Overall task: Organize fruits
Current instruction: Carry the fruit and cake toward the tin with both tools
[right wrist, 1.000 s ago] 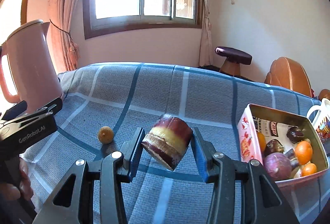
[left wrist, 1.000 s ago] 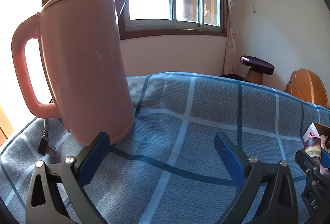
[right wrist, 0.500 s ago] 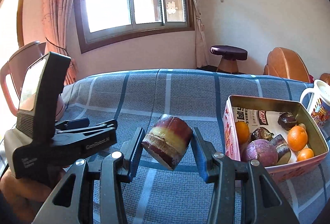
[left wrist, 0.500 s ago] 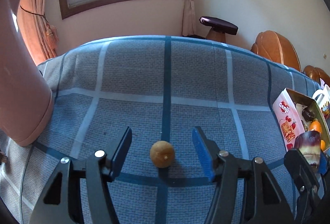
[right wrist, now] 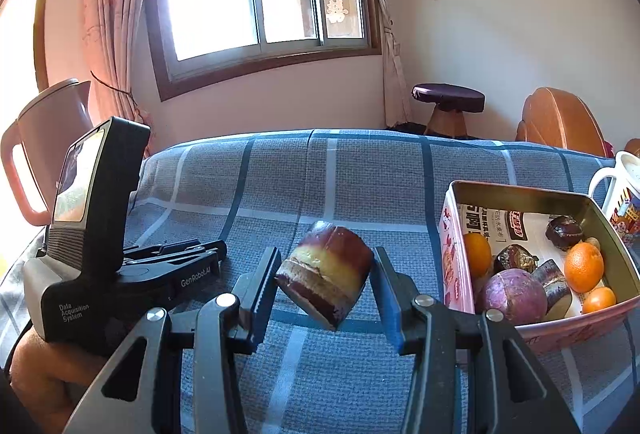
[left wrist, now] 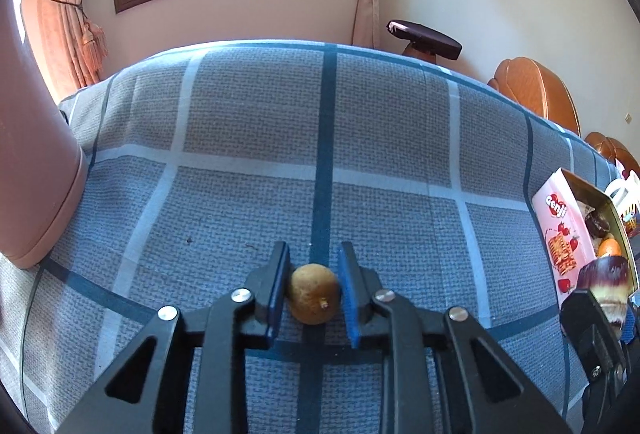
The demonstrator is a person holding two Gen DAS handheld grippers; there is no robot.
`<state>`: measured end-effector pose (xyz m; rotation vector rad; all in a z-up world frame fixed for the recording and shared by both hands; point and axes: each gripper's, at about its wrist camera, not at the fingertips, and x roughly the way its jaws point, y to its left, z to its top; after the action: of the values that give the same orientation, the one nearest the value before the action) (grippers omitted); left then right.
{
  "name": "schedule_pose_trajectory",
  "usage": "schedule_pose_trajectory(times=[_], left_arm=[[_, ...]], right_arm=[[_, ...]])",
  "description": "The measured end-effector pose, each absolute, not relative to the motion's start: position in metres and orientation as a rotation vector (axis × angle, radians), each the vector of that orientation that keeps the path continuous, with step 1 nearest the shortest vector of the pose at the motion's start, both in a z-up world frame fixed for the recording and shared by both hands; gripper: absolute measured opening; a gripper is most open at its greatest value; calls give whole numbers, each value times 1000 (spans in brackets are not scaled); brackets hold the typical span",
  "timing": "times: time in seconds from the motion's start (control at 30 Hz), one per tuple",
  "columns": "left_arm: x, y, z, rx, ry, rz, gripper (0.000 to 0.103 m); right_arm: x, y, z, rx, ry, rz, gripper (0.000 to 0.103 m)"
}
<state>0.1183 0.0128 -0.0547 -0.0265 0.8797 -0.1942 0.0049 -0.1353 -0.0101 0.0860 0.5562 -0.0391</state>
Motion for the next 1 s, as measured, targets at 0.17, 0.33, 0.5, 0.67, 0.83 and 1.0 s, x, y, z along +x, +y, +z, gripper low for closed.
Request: schedule_pose_trajectory(times=[0.17,0.33,0.5,0.67,0.83,1.0], left_arm=[[103,23,-41,-36,768,-136,26],[83,27,-28,-15,667,-72,26],[69,30,-21,12,608,-38,26],[55,35,-21,7,593,-21,26],[47,35,-20,4,583,-7,26],[38,33,-21,5,583,-1,26]], right_arm=[[-3,-130,-5,55,500,-42,48],[-7,-123,0,18,468,-34,48],[-10,-117,1,-6,450,-39,48],[-13,-117,1,-7,452,-35,48],[-18,-118,0,-3,458,-32,48],[-24,-118,1,-13,454,-29,48]])
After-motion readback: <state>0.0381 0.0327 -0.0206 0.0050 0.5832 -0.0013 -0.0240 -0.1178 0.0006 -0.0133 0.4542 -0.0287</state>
